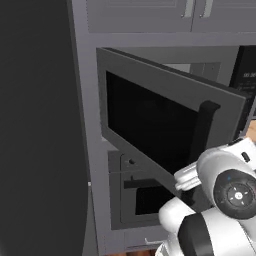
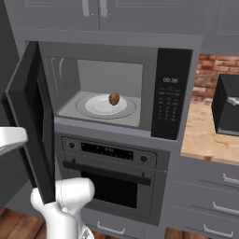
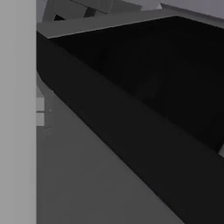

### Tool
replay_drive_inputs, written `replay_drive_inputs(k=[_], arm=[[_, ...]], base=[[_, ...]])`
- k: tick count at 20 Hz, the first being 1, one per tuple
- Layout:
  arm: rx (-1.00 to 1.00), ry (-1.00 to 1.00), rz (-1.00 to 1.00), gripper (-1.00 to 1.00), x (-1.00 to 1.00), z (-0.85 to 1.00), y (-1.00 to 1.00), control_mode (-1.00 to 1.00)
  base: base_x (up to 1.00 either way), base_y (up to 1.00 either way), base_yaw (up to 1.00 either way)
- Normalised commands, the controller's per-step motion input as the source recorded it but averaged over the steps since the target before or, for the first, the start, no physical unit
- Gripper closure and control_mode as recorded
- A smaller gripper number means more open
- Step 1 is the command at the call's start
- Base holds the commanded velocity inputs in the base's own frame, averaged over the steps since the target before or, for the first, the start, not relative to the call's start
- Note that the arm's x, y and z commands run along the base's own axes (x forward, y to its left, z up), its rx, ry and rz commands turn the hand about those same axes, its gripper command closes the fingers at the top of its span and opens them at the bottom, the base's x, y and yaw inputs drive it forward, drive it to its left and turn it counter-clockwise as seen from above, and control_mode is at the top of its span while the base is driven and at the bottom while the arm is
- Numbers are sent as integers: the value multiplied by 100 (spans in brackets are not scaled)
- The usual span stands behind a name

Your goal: Transport the chicken drumstick from the fridge to the microwave and turn on the microwave.

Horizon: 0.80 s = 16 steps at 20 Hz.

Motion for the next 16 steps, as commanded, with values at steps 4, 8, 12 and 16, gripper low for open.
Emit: replay_drive_inputs(k=[4,8,12,16], arm=[[18,0,0,100,65,-12,-45,-100],[12,0,0,100,56,-17,-37,-100],[8,0,0,100,56,-25,-21,-100],[2,-3,0,100,52,-26,-1,-100]], base=[[0,0,0],[0,0,0],[0,0,0],[0,0,0]])
